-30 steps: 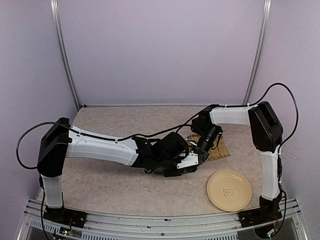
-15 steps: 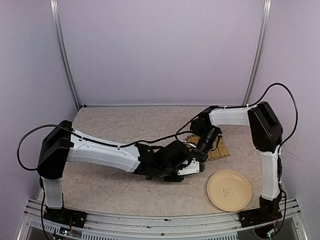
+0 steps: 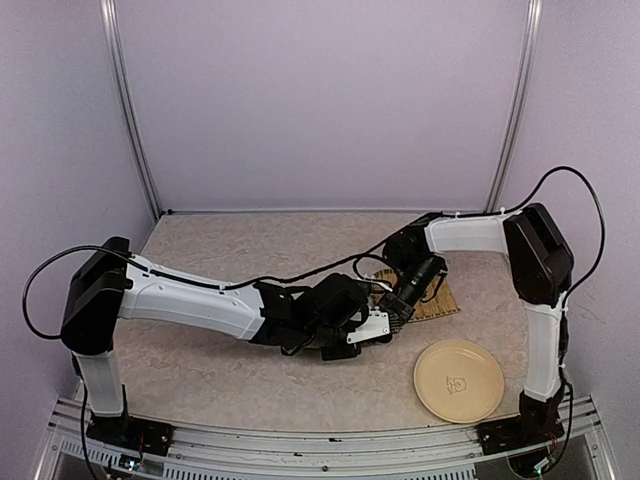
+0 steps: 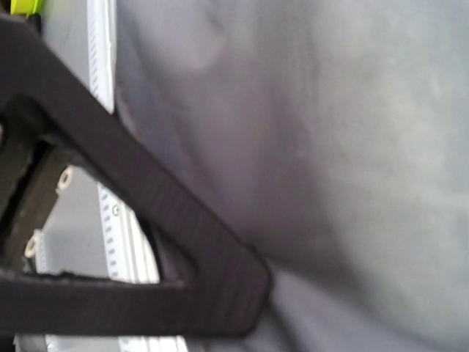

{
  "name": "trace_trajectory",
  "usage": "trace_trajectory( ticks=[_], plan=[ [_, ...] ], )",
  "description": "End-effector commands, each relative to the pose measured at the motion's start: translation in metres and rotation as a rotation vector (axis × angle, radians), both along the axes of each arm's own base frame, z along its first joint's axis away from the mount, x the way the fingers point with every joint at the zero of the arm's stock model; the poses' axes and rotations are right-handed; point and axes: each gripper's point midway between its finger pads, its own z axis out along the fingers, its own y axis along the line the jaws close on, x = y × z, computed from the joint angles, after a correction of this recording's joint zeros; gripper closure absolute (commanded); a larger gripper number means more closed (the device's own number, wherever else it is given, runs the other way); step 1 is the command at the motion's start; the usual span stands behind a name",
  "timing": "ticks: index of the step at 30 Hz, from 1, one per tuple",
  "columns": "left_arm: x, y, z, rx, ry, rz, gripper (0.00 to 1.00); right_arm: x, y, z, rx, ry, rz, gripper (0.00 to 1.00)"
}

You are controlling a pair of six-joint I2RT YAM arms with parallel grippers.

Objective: Sort the hair-cutting tools
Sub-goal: Zip the zipper on the kit bag, then reset both arms

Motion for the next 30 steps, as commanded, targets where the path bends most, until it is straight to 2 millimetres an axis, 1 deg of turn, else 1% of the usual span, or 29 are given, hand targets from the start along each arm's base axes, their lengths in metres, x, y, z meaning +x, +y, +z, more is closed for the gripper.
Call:
trace_trajectory(
  ticks=[1,5,9,12,13,15,16,17,18,19,20,21,22,23,24,25,26,27,28,29,30],
  plan=[
    [0.024,0.048,0.04,0.016,-0.043,0.152,1.0,0.024,-0.086,-0.053,-0.383,-0.084,-0.051,1.0],
    [0.032,0.062,0.043,0.015,-0.047,0.194,1.0,0.023,-0.096,-0.057,-0.425,-0.117,-0.04,1.0],
    [0.029,0.068,0.041,0.024,-0.026,0.201,1.0,0.025,-0.104,-0.058,-0.454,-0.142,-0.034,1.0],
    [0.019,0.057,0.04,0.0,-0.005,0.166,1.0,0.029,-0.097,-0.049,-0.421,-0.155,-0.036,1.0],
    [0.019,0.055,0.039,0.009,-0.013,0.168,1.0,0.03,-0.095,-0.046,-0.409,-0.166,-0.031,1.0],
    [0.023,0.052,0.037,0.023,-0.023,0.183,0.99,0.028,-0.078,-0.028,-0.298,-0.161,-0.002,1.0],
    [0.024,0.049,0.037,0.018,-0.021,0.189,0.89,0.026,-0.069,-0.016,-0.238,-0.156,0.002,0.96],
    [0.026,0.046,0.038,-0.002,-0.025,0.197,0.72,0.026,-0.061,-0.004,-0.186,-0.167,0.005,0.88],
    [0.025,0.042,0.041,-0.026,-0.023,0.194,0.63,0.028,-0.053,0.009,-0.145,-0.213,0.008,0.79],
    [0.025,0.038,0.046,-0.057,-0.02,0.188,0.58,0.029,-0.048,0.019,-0.121,-0.255,0.015,0.67],
    [0.024,0.035,0.051,-0.084,-0.017,0.185,0.52,0.031,-0.044,0.029,-0.098,-0.293,0.018,0.51],
    [0.024,0.032,0.059,-0.112,-0.02,0.189,0.47,0.031,-0.043,0.038,-0.081,-0.319,0.014,0.45],
    [0.023,0.03,0.068,-0.136,-0.025,0.195,0.42,0.031,-0.042,0.047,-0.069,-0.334,0.01,0.42],
    [0.023,0.03,0.082,-0.17,-0.03,0.206,0.38,0.031,-0.042,0.056,-0.059,-0.353,0.008,0.37],
    [0.022,0.03,0.091,-0.191,-0.034,0.211,0.35,0.032,-0.043,0.066,-0.051,-0.38,0.001,0.34],
    [0.021,0.032,0.109,-0.24,-0.04,0.226,0.31,0.036,-0.044,0.076,-0.04,-0.416,-0.013,0.31],
    [0.02,0.035,0.126,-0.286,-0.047,0.242,0.26,0.04,-0.045,0.088,-0.031,-0.457,-0.027,0.3],
    [0.021,0.04,0.142,-0.334,-0.052,0.262,0.21,0.045,-0.047,0.099,-0.023,-0.505,-0.041,0.26],
    [0.021,0.046,0.157,-0.376,-0.061,0.282,0.1,0.052,-0.05,0.11,-0.018,-0.564,-0.063,0.14],
    [0.022,0.053,0.173,-0.423,-0.07,0.31,0.02,0.062,-0.054,0.12,-0.017,-0.63,-0.1,0.03],
    [0.026,0.063,0.188,-0.474,-0.08,0.344,0.01,0.075,-0.058,0.131,-0.017,-0.709,-0.146,0.0]
  ],
)
